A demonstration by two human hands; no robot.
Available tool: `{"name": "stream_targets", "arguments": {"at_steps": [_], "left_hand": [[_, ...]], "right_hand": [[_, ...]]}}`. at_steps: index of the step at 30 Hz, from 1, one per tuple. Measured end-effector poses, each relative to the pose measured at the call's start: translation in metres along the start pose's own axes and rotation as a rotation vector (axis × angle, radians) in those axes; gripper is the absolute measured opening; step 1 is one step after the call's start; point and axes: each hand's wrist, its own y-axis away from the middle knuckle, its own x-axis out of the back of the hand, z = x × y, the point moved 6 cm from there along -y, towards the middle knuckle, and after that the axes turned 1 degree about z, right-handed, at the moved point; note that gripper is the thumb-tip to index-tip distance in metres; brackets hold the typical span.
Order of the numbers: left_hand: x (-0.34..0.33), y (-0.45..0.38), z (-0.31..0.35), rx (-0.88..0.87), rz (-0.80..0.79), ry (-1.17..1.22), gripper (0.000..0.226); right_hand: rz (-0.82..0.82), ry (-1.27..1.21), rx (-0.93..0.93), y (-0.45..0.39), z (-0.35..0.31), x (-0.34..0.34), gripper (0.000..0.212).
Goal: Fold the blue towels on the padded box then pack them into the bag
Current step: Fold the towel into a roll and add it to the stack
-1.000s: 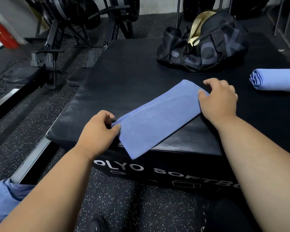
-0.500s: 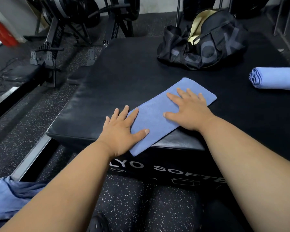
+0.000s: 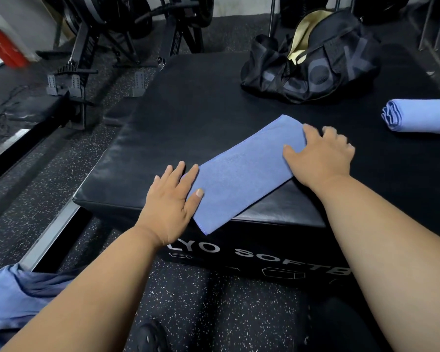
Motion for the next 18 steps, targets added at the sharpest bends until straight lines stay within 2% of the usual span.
{"name": "stream_targets", "arguments": {"at_steps": [3,5,8,13,18], "left_hand": [[0.005,0.003,0.001,-0.017,0.043,0.167,0.07],[0.011,0.01,0.002,-0.047,0.069,0.317,0.066],[0.01,0.026,0.002,-0.095,0.056,0.368,0.063],[0.001,0.035,0.0,-0.173,0.027,0.219,0.075],[0.002,0.032,0.002,-0.197,0.104,0.157,0.058]], "right_hand": [[0.183,-0.011,0.052,0.004,0.002,0.021,0.049],[0.15,-0.03,0.058,0.005,0.002,0.022,0.042],[0.029,-0.06,0.092,0.01,0.0,0.014,0.046],[0.012,0.067,0.173,0.01,-0.006,0.006,0.053],[-0.126,0.019,0.214,-0.008,-0.002,-0.012,0.066]]}}
